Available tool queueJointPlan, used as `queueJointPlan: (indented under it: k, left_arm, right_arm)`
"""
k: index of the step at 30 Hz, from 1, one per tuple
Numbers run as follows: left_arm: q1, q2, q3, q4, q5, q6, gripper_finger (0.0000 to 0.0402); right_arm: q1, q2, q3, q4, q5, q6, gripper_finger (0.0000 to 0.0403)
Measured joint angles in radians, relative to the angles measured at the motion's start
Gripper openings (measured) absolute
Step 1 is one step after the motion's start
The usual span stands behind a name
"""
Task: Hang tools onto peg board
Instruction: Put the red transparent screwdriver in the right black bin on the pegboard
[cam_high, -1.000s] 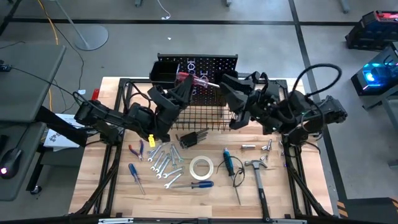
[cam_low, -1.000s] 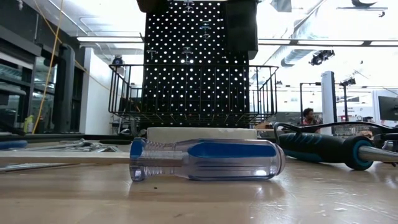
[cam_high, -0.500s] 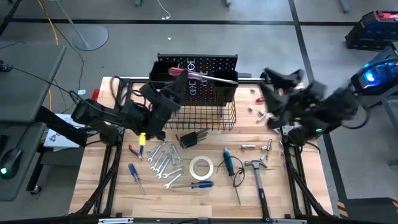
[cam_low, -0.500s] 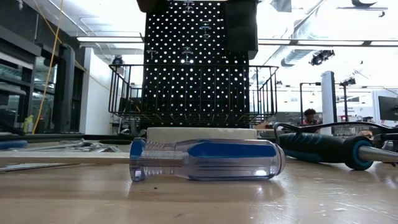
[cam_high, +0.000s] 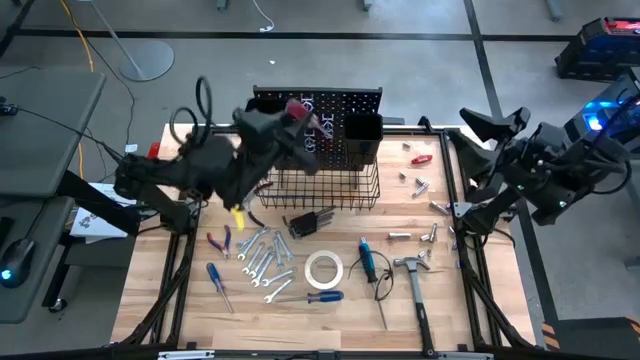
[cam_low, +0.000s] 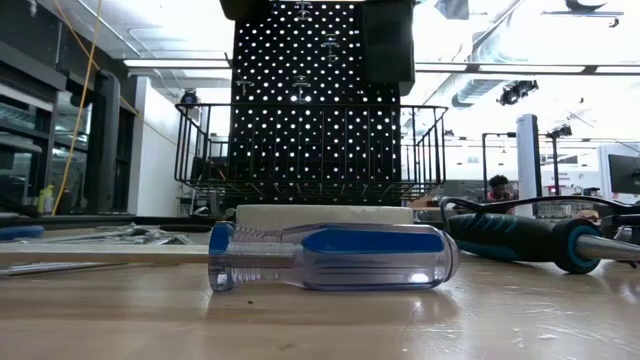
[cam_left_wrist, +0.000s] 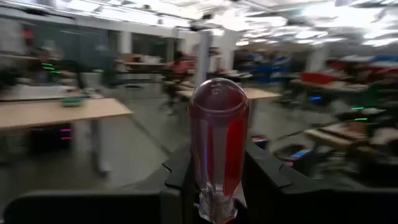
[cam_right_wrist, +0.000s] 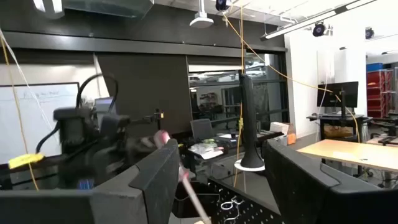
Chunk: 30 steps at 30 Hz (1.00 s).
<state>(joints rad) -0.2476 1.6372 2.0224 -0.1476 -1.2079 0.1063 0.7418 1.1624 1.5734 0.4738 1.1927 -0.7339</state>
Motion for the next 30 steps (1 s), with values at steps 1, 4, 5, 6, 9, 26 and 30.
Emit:
queueJointPlan:
  k: [1, 4, 5, 6, 9, 26, 30]
  left_arm:
    - [0.010, 0.012, 0.032, -0.031, -0.002, 0.004, 0.0083]
    - [0.038, 0.051, 0.084, -0.068, -0.013, 0.024, 0.0083]
    - [0.045, 0.065, 0.090, -0.070, -0.025, 0.031, 0.0083]
    - [0.053, 0.076, 0.090, -0.072, -0.031, 0.034, 0.0083]
    - [0.066, 0.110, 0.090, -0.109, -0.037, 0.028, 0.0083]
    - [0.211, 0.137, 0.224, -0.558, 0.257, -0.272, 0.0083]
    - [0.248, 0.140, 0.236, -0.578, 0.299, -0.247, 0.0083]
  right_arm:
    - [0.000, 0.003, 0.000, -0.002, 0.002, 0.001, 0.0220]
    - [0.000, 0.014, 0.000, -0.010, 0.023, 0.000, 0.0220]
    - [0.000, 0.017, 0.000, -0.010, 0.031, 0.000, 0.0220]
    - [0.000, 0.018, 0.000, -0.011, 0.033, 0.000, 0.0220]
    - [0.000, 0.021, 0.000, -0.009, 0.039, 0.003, 0.0220]
    - [0.000, 0.022, 0.000, -0.022, 0.082, 0.003, 0.0220]
    - [0.000, 0.022, 0.000, -0.022, 0.082, 0.002, 0.0220]
